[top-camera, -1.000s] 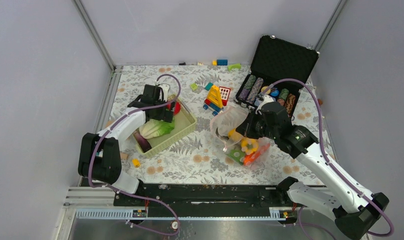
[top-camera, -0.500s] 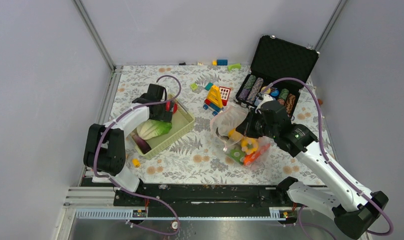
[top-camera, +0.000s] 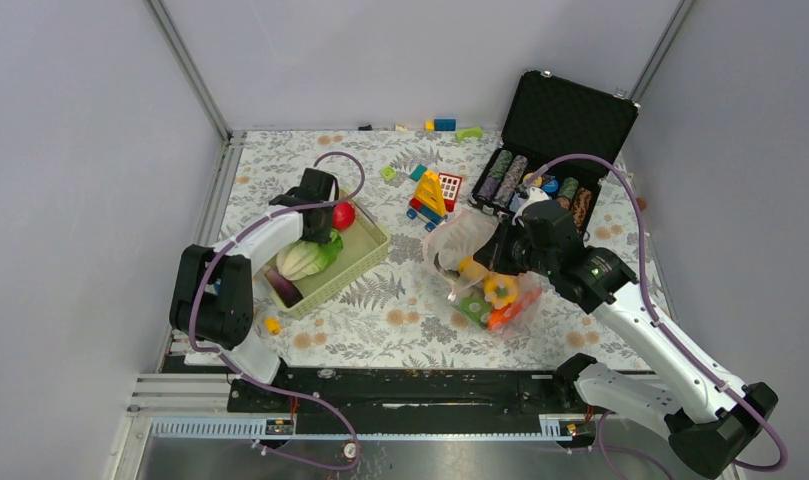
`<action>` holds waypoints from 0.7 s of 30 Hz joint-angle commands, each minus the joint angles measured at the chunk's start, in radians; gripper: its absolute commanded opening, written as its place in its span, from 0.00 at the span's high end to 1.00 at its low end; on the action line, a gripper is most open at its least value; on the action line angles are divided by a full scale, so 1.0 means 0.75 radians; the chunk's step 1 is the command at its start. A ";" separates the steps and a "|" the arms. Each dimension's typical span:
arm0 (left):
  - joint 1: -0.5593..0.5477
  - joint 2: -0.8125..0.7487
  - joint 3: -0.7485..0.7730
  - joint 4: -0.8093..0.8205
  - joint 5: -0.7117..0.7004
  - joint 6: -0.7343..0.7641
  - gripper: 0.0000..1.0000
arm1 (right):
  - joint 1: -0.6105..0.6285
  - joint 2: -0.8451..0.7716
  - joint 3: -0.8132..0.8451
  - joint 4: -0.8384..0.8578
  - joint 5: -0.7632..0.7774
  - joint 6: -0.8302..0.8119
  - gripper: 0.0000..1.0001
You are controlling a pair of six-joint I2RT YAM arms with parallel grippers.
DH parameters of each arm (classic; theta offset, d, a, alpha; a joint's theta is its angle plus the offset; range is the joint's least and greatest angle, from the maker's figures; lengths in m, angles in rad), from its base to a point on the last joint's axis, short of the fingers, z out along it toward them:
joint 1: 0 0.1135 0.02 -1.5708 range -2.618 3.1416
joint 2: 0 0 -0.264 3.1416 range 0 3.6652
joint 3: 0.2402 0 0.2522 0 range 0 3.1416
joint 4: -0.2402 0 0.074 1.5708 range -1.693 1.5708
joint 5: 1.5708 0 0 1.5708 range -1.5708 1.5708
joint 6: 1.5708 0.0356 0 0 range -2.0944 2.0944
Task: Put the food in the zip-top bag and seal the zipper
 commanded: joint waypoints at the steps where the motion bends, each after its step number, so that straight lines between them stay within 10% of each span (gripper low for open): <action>1: -0.013 0.001 0.027 -0.012 -0.076 -0.018 0.86 | -0.009 -0.005 0.057 0.019 0.030 -0.018 1.00; 3: -0.017 -0.017 0.023 -0.012 -0.106 -0.028 1.00 | -0.009 -0.007 0.057 0.018 0.033 -0.015 1.00; 21: -0.027 -0.504 0.005 -0.094 -0.287 -0.245 1.00 | -0.009 -0.026 0.047 0.019 0.037 -0.014 1.00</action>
